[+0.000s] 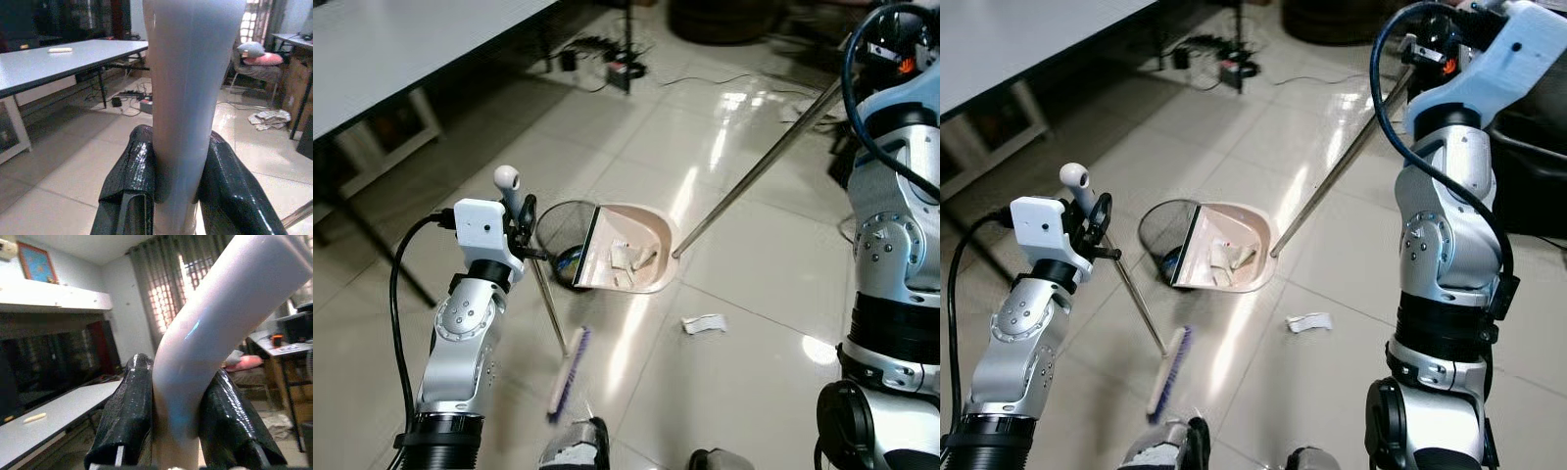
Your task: Sweep floor
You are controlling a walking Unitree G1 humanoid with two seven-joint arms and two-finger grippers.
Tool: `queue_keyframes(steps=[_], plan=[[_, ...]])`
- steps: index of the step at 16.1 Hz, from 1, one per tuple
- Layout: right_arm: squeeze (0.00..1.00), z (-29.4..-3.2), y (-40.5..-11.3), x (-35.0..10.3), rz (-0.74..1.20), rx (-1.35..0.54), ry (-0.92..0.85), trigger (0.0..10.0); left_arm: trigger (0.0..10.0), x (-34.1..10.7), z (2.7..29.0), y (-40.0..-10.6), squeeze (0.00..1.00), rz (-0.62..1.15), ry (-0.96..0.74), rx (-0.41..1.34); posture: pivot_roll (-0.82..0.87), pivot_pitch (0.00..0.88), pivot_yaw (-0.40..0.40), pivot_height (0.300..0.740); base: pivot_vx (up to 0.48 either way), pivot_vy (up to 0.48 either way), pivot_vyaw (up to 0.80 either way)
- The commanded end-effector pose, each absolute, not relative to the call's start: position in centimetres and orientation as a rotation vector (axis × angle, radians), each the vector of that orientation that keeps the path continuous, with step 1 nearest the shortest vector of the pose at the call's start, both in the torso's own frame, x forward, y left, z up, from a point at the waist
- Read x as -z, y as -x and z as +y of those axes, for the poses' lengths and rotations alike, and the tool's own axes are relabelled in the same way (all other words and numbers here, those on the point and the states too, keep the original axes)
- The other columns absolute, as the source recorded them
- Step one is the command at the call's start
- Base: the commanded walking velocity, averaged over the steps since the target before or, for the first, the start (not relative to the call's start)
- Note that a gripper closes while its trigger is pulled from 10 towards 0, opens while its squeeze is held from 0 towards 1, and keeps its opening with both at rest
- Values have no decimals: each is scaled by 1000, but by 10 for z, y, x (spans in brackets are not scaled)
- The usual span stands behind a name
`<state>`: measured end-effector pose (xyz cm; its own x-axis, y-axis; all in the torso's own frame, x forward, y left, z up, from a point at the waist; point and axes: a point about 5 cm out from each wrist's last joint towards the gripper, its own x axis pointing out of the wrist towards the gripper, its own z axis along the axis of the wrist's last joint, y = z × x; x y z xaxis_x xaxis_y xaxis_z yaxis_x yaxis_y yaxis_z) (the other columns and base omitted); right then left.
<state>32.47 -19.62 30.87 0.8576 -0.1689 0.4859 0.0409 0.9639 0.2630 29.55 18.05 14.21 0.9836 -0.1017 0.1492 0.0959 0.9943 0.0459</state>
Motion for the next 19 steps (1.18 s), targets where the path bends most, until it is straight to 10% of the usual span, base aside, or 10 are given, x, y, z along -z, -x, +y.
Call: queue_keyframes(steps=[1, 19], plan=[[0, -199, -316, -321, -604, 118, -269, 10000, 10000, -146, 180, -295, 0, -164, -45, 109, -11, 63, 51, 740, 326, 0, 0], [0, -198, -314, -310, -582, 116, -284, 10000, 10000, -138, 168, -289, 0, -147, -45, 145, -21, 51, 45, 740, 338, 0, 158]])
